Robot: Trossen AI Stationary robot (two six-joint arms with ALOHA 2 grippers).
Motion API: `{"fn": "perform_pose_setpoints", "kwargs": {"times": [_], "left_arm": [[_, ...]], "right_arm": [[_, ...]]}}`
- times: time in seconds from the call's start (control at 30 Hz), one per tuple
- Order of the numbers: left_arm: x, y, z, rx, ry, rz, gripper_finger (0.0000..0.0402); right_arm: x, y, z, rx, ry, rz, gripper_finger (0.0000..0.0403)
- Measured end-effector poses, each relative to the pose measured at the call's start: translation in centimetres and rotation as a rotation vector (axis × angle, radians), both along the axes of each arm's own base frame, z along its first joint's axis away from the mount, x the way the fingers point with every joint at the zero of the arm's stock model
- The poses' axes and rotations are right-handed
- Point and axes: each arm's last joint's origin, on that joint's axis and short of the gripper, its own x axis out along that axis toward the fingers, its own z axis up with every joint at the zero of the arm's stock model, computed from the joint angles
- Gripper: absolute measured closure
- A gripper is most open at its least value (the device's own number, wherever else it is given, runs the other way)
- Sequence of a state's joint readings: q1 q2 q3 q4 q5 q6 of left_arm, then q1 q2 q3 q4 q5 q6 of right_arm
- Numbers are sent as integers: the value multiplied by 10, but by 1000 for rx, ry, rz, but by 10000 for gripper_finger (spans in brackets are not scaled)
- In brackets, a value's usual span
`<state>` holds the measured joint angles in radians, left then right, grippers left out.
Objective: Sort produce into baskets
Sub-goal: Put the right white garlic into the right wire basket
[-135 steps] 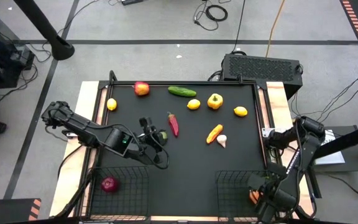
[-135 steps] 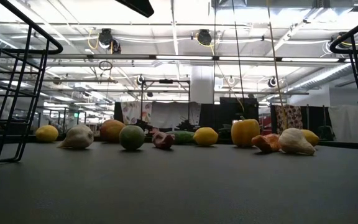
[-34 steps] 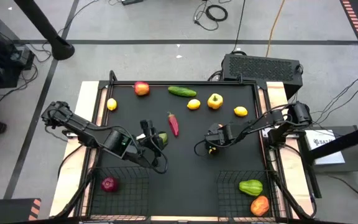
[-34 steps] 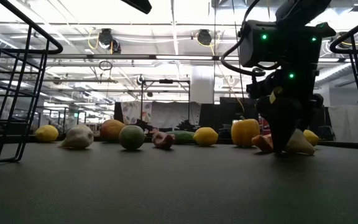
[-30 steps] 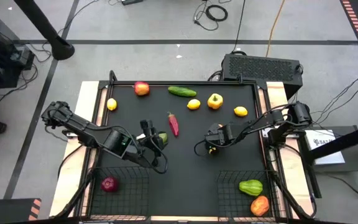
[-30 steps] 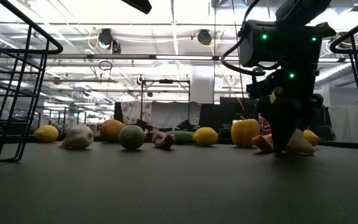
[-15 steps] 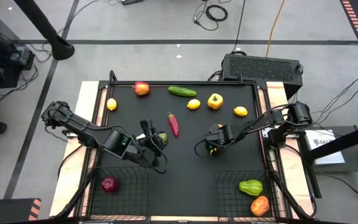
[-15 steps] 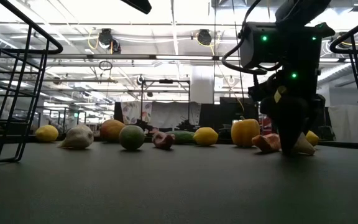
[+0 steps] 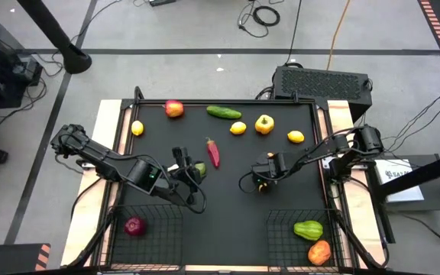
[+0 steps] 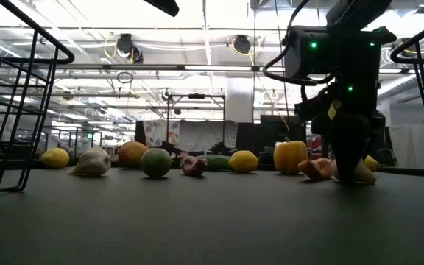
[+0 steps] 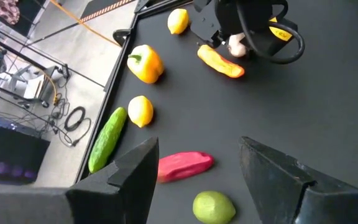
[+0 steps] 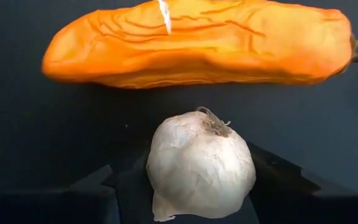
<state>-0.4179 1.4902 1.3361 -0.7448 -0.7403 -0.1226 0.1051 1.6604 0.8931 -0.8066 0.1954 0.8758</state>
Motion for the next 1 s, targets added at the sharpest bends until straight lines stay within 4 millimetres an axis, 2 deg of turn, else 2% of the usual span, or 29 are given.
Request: {"fn": "perform_pose_setpoints", "kwargs": {"times": [0.13, 0.27, 0.43, 0.63, 0.83, 1.0], "left_arm": [[0, 0, 0, 0, 0, 0, 175], [0, 0, 0, 0, 0, -1, 175], [0, 0, 0, 1, 1, -1, 175], [0, 0, 0, 2, 4, -1, 175], [0, 0, 0, 0, 4, 0, 175], [-1, 0, 0, -11, 0, 9, 175]], "right_arm": [[4, 1, 6, 22, -3, 27, 190], [14, 2, 22, 21, -12, 72, 190], [26, 6, 55, 19, 3, 141, 190], [28, 21, 110, 35, 77, 253, 190], [10, 49, 171, 42, 21, 259, 190], [-23, 83, 200, 80, -102, 226, 190]]}}
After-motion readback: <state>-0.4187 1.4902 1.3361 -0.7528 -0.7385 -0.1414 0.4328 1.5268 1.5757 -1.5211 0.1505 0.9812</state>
